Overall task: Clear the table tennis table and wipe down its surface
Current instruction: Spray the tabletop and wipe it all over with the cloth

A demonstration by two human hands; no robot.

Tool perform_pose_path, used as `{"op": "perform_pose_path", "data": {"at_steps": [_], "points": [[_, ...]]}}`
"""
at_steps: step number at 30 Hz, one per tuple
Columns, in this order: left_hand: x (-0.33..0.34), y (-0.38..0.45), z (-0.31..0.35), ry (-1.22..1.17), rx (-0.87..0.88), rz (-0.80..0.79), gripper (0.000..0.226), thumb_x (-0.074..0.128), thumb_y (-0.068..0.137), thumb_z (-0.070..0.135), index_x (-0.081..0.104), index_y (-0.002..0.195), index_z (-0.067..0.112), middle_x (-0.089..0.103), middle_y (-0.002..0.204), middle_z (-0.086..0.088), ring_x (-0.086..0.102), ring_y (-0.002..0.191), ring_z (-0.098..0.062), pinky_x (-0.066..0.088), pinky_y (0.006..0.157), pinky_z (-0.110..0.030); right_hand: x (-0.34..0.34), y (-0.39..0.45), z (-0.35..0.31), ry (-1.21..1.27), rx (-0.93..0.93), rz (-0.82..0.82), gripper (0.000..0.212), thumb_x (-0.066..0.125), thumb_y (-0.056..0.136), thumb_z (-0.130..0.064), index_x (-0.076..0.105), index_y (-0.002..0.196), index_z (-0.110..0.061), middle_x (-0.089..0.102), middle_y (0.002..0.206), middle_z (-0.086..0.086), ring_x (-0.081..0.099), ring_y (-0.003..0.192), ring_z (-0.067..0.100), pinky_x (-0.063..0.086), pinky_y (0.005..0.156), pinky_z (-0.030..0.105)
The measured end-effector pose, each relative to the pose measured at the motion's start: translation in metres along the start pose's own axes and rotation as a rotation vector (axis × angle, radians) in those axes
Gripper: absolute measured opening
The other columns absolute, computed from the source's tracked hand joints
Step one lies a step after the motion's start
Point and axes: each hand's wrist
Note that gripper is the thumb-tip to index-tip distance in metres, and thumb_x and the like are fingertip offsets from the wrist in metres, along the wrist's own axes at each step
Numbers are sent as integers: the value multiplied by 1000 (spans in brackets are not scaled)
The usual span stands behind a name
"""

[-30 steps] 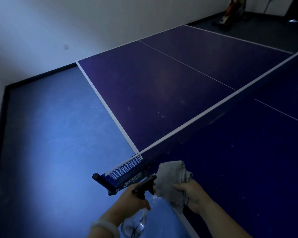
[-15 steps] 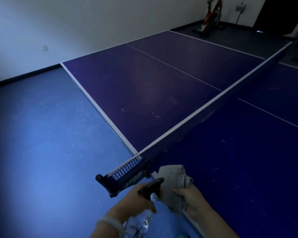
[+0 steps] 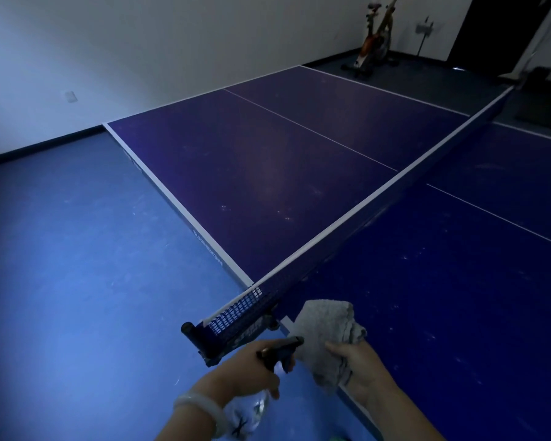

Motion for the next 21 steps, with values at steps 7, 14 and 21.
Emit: {"op": "perform_pose_path", "data": {"at_steps": [7,14,21], "points": [[-10,12,15,-65,-35,281,32,58,74,-10,65,97,11,68,102,-14,62,61,-15,58,70,-45,-2,-7,2,12,4,-16,36,55,92,8,56,128,5,64,120,28,60,110,45,49,93,56],[-4,13,24,79,15,27,78,70,73,-3,51,113,61,63,87,23,54,62,17,46,60,-8,-5,-15,-5,64,-27,-16,32,52,92,10,59,123,6,67,114,28,64,103,42,54,79,46],[12,5,8,-62,3,-6,71,60,77,-13,55,116,47,61,102,5,60,78,-11,51,66,-18,-17,-19,-12,45,-57,-32,21,55,91,8,66,108,1,73,101,21,72,85,35,58,62,38]]}}
Point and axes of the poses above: each hand's wrist, its own y-axis towards the middle knuckle, its own x-axis out of the palm, z = x × y
